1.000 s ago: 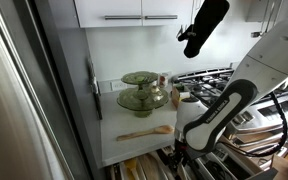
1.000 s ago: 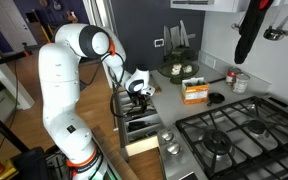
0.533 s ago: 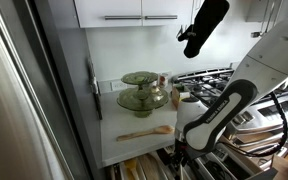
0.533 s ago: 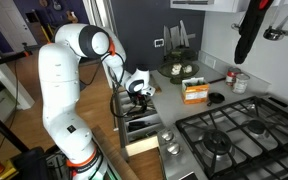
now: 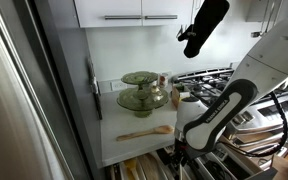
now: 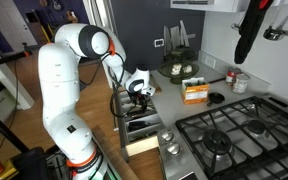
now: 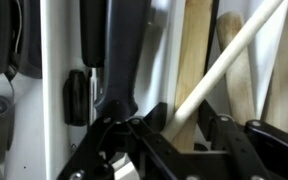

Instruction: Remove two wooden utensils from the middle compartment at the same time and put them on the counter top

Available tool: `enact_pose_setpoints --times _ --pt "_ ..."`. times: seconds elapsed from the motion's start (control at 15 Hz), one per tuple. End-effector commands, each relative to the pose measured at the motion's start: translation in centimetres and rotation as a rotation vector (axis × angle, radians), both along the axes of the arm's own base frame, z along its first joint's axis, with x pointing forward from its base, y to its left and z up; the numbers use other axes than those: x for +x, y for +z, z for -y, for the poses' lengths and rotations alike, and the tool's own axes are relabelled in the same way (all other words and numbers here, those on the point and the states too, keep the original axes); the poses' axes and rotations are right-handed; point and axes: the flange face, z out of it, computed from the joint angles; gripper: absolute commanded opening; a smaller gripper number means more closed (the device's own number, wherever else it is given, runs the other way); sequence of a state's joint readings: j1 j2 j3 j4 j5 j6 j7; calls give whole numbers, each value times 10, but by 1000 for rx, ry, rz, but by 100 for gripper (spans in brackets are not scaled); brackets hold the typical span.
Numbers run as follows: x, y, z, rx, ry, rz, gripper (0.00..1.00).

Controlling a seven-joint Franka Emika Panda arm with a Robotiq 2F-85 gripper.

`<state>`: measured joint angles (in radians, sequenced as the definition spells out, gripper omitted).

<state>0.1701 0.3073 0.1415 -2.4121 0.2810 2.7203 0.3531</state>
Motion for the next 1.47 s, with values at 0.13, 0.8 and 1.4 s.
enact_pose_setpoints --times 0.13,0.8,1.4 --pt "-6 16 -17 -26 10 -13 43" --pt "-8 28 -46 -32 82 -44 0" --pt "-7 28 -45 -40 51 -31 73"
